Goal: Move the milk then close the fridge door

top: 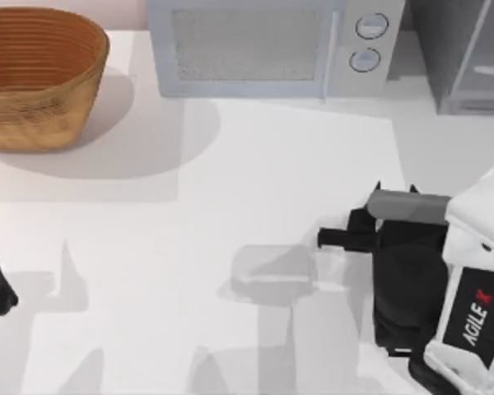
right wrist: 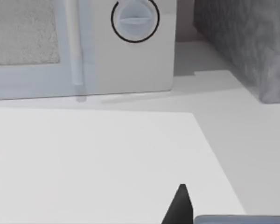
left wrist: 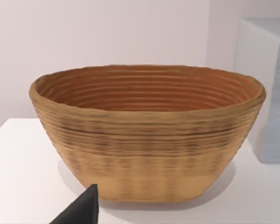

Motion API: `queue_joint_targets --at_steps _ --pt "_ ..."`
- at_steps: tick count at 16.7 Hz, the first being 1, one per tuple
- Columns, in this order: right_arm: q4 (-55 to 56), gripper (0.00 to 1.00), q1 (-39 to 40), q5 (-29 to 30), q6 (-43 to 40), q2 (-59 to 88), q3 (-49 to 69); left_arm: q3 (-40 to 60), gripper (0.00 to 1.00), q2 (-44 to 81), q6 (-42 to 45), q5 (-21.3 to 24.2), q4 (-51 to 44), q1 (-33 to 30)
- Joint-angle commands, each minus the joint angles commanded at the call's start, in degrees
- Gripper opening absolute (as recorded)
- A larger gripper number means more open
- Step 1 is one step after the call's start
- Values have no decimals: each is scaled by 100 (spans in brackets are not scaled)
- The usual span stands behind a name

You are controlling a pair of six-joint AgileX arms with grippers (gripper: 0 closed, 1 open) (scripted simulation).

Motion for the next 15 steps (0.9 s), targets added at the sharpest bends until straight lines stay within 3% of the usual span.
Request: queue_joint_targets --at_steps 2,3,15 --pt "0 2 0 0 0 0 0 0 100 0 0 0 0 0" --pt "0 0 0 0 0 0 0 0 100 0 0 0 0 0" --pt "-276 0 -3 10 7 -336 -41 0 100 0 0 0 0 0"
